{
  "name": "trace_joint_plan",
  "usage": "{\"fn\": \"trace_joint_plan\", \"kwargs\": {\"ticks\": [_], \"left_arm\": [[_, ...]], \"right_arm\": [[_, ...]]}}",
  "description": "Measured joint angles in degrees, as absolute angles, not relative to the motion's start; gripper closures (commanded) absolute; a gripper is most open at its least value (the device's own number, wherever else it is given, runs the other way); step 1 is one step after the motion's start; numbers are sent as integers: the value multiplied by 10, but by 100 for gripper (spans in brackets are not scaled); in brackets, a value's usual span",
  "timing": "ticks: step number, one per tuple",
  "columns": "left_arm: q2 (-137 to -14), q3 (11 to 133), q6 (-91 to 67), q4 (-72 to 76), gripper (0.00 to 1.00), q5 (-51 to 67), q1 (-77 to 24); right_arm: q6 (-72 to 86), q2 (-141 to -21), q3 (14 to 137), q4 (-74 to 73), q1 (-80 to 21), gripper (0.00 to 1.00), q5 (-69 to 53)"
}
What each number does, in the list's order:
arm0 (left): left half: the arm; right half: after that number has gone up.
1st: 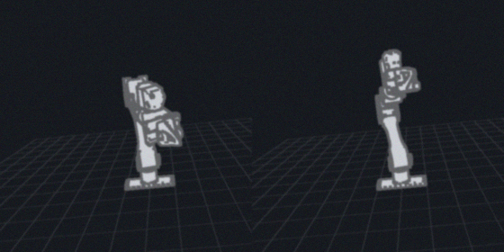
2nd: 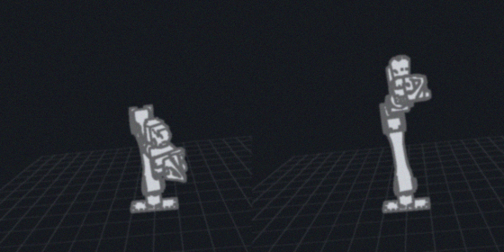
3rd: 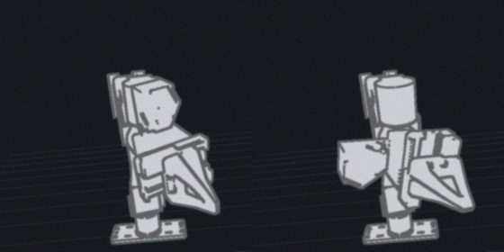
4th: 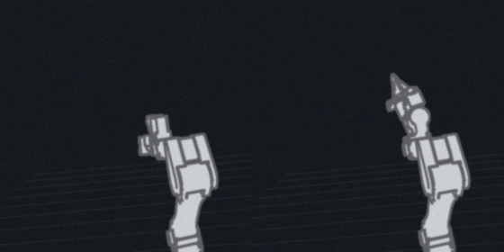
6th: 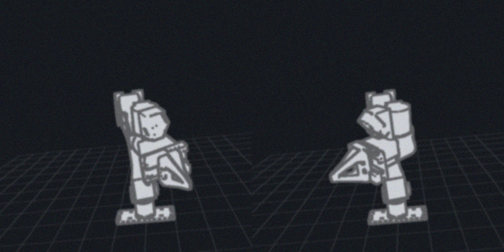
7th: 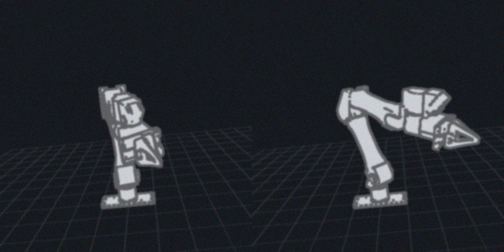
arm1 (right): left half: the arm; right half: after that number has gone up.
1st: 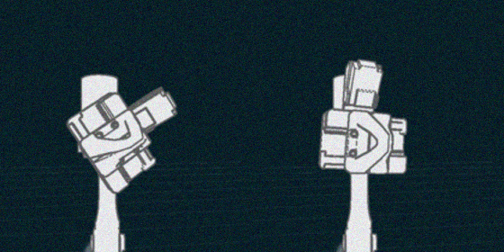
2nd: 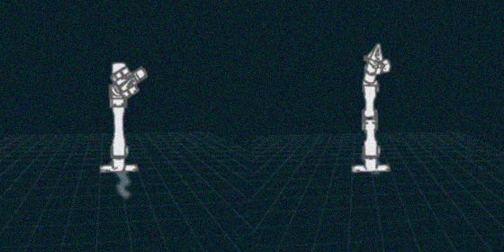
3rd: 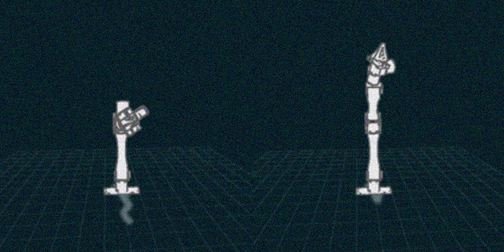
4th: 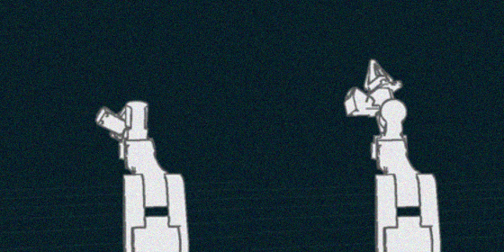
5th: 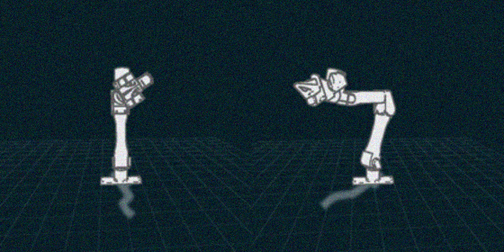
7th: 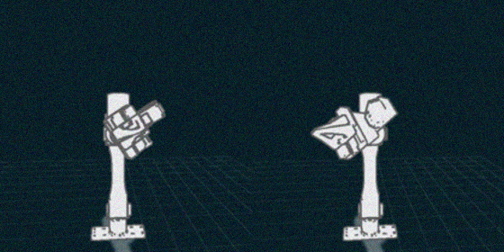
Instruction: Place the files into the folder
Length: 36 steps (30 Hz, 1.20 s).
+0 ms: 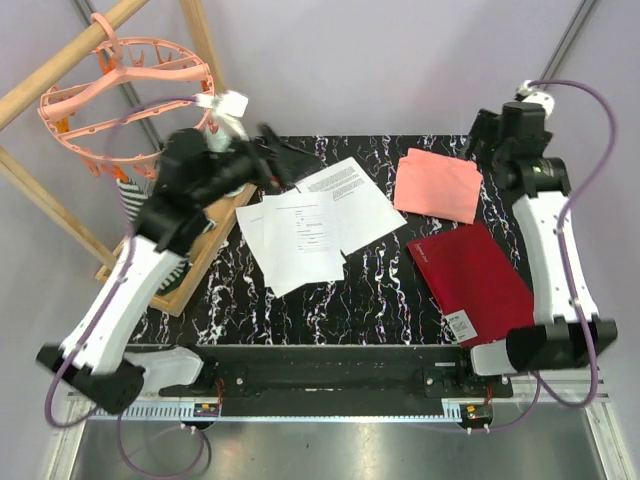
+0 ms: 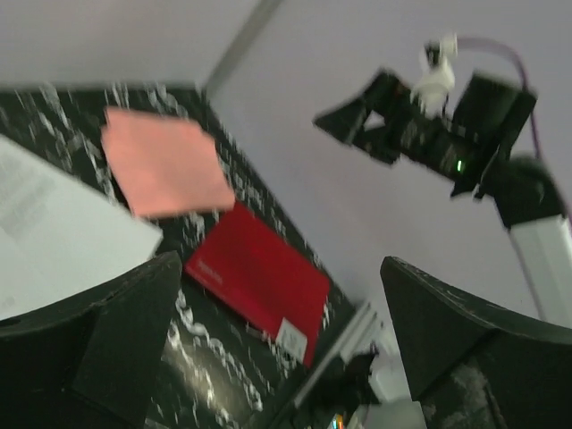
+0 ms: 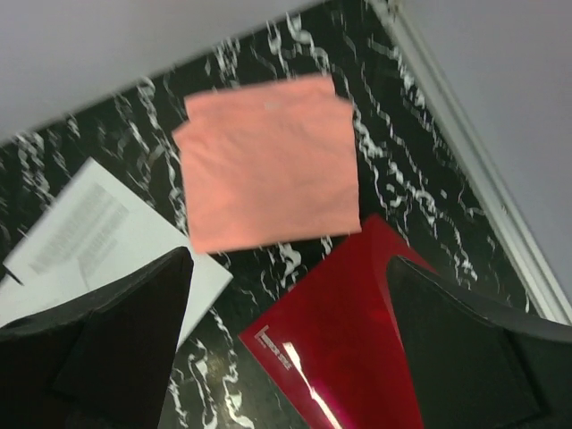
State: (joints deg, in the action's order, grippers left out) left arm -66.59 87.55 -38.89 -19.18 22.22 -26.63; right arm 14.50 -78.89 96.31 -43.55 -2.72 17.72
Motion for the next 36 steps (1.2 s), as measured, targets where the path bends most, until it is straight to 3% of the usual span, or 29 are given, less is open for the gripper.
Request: {"fn": "trace_joint_plan", "kwargs": {"ticks": [8,13,23,36], "left_arm": [[-771,817,-318,-250,6,131,-487],[-804,772,-283,-262,7,63,-573],[-805,632,-279,-262,6,-16,-606],[-823,622,-275,-249,6,-74,-606]], "right_arm": [[180,-891,879,-439,8,0,152],[220,-977,822,-417,62,0,145],[295,-1014,628,-377,28,0,70],[351,-937,542,-276,-76,0,-41]]}}
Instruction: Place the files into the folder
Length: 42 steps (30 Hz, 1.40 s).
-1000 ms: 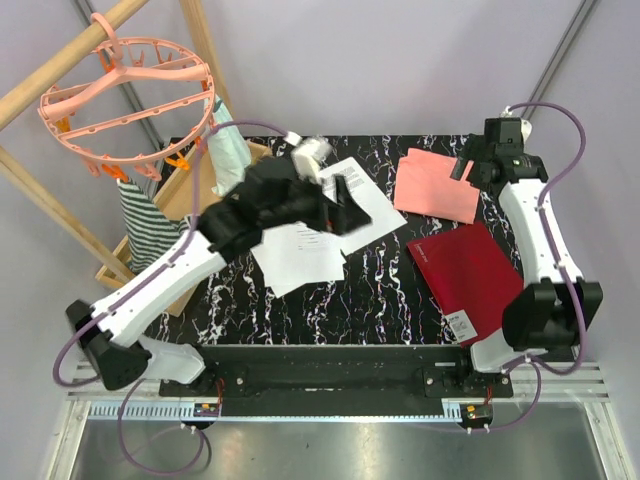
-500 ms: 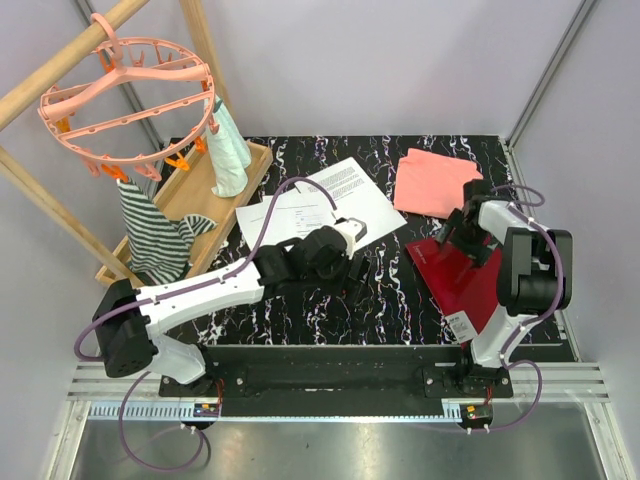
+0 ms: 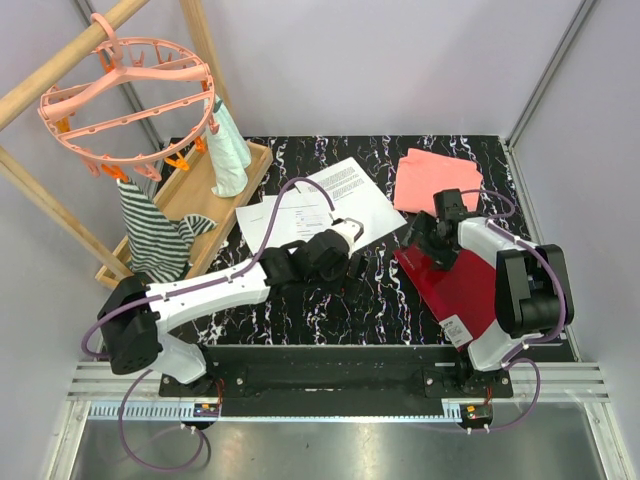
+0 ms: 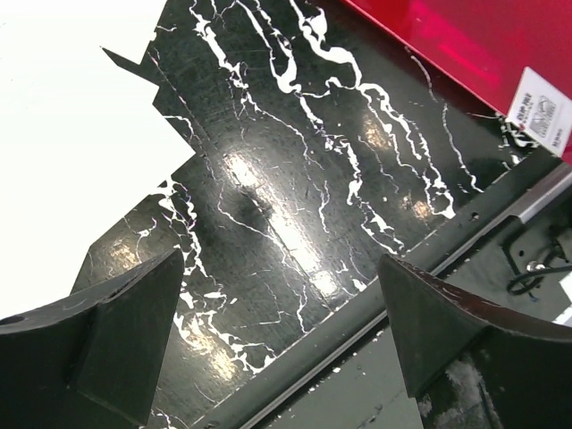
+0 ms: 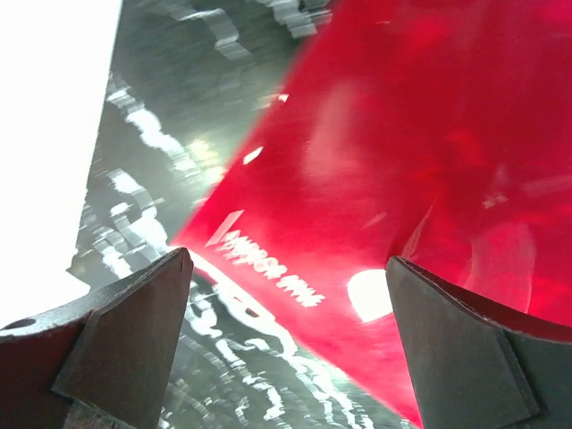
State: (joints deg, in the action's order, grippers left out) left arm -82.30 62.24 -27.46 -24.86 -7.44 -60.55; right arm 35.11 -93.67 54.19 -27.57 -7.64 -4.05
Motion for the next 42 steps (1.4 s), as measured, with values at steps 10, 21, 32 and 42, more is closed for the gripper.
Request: {"fn": "trace_joint_plan", "kwargs": {"ticks": [10,21,32,42], "left_arm": [[-827,622,-274,-247,6,-76,-606],[-772,609,-279,-248,6,-73,-606],[-754,594,-288,-253,6,-72,-606],[-748,594,-301,-262,5,-56,-606]], "right_arm": [[303,-986,648,-272,-93,14,-54],[263,-1137,797,-247,-79,16,-112],[254,-1223,898,-253,9,9,-143],[207,-1365,1184,-346,66,2,-83]]}}
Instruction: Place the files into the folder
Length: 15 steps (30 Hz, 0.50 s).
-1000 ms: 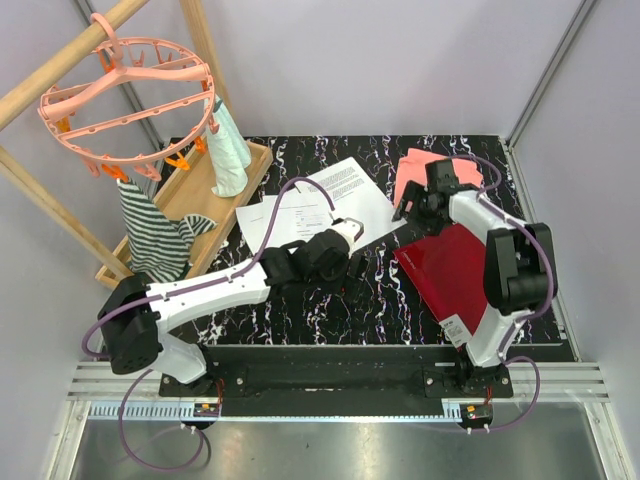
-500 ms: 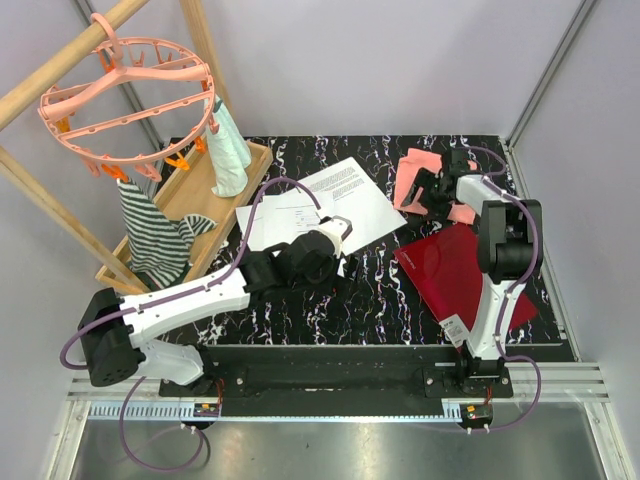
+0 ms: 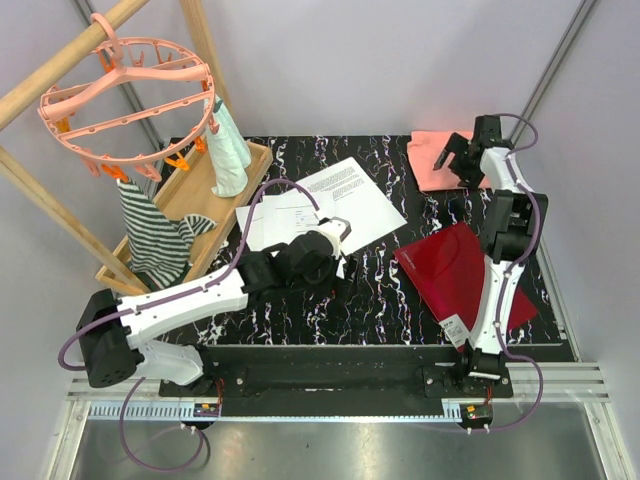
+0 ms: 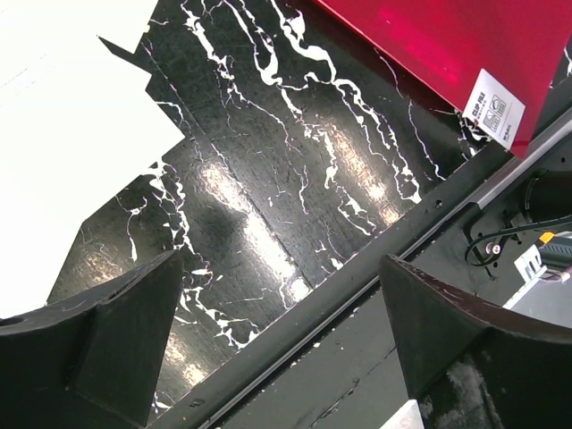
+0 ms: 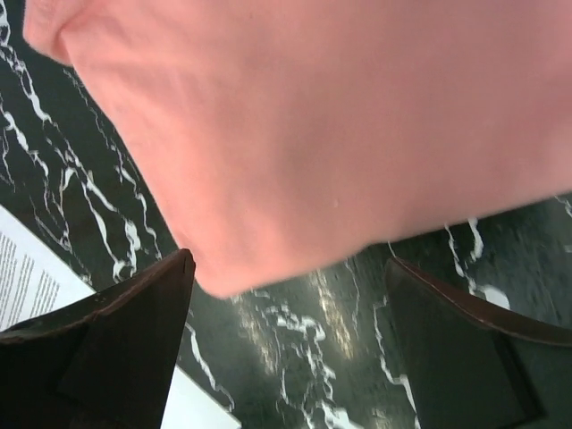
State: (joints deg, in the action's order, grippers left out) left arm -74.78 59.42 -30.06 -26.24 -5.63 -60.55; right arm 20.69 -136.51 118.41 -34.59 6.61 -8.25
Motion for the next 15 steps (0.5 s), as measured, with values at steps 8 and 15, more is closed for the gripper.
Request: {"fn": "trace_joint_plan", "kwargs": {"ticks": [8,15], "left_arm": [[-806,612,-294,-255,5,-41,-606],[-989,714,-289,-223,10,29,-606]], "right_arm": [[206,-1202,983,-391,70,0,-50],[209,-1091,857,-397,156,0,-51]]}}
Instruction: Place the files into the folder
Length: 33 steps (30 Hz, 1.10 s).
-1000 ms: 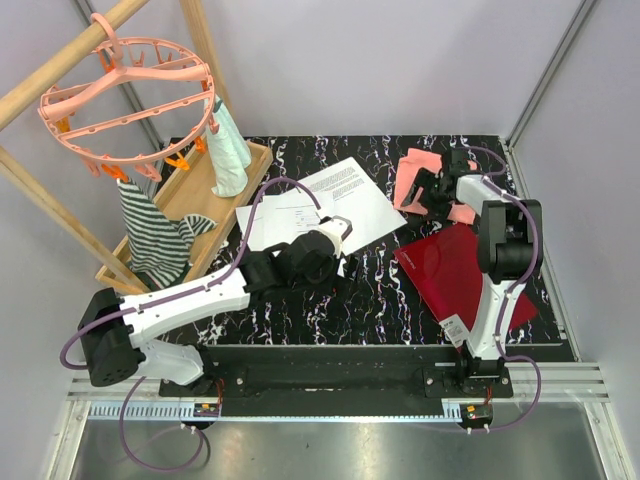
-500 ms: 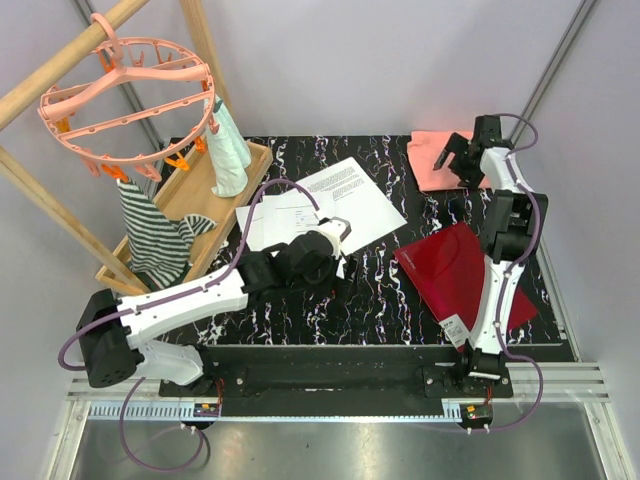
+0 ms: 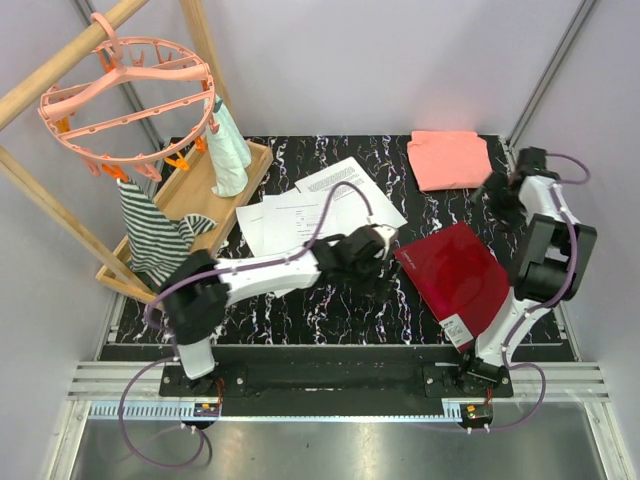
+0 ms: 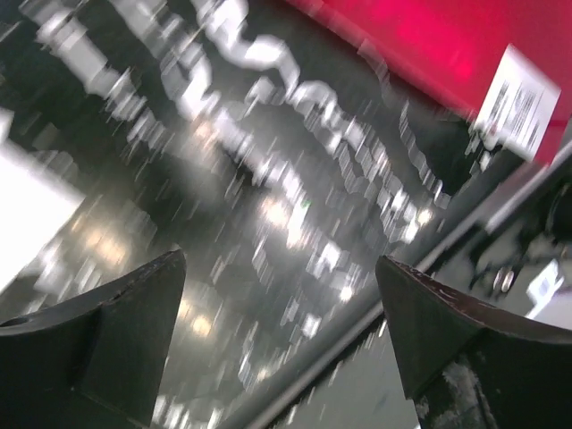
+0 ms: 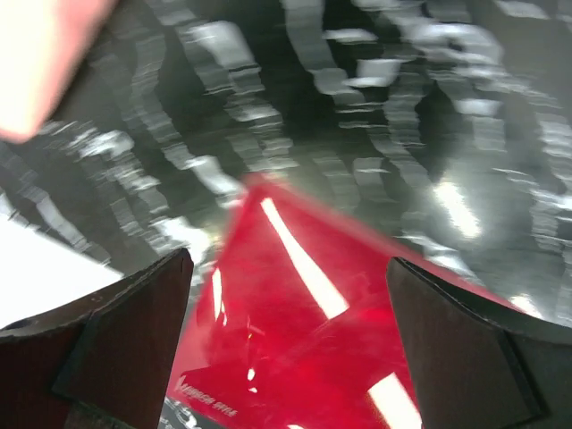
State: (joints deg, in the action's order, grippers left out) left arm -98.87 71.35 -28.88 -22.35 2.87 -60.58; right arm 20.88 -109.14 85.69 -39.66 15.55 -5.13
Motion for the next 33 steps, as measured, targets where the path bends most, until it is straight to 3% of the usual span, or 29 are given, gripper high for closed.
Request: {"fn": "trace_joint_plan", "kwargs": {"ticks": [6,14,26,30,33], "left_arm": [[-1138,831,-314,-190,10,62,-606],[-1268,958,-355,-180,11,86,-603],[-1345,1055,-393,-163,17,167,-545],[-1377,1101,-392,-163,17,187,-515],[-1390,1124,-385,-167,11,193,-507]], "right_arm": [[222,-1083,785,-384,234,0,-55],[226,-1083,749,-369,235,0,-56],[232,-1045,668,-295,240,0,-82],[246,-1002,614,-268,241,0,-126],[254,-975,576,-280,232,0,-184]]}}
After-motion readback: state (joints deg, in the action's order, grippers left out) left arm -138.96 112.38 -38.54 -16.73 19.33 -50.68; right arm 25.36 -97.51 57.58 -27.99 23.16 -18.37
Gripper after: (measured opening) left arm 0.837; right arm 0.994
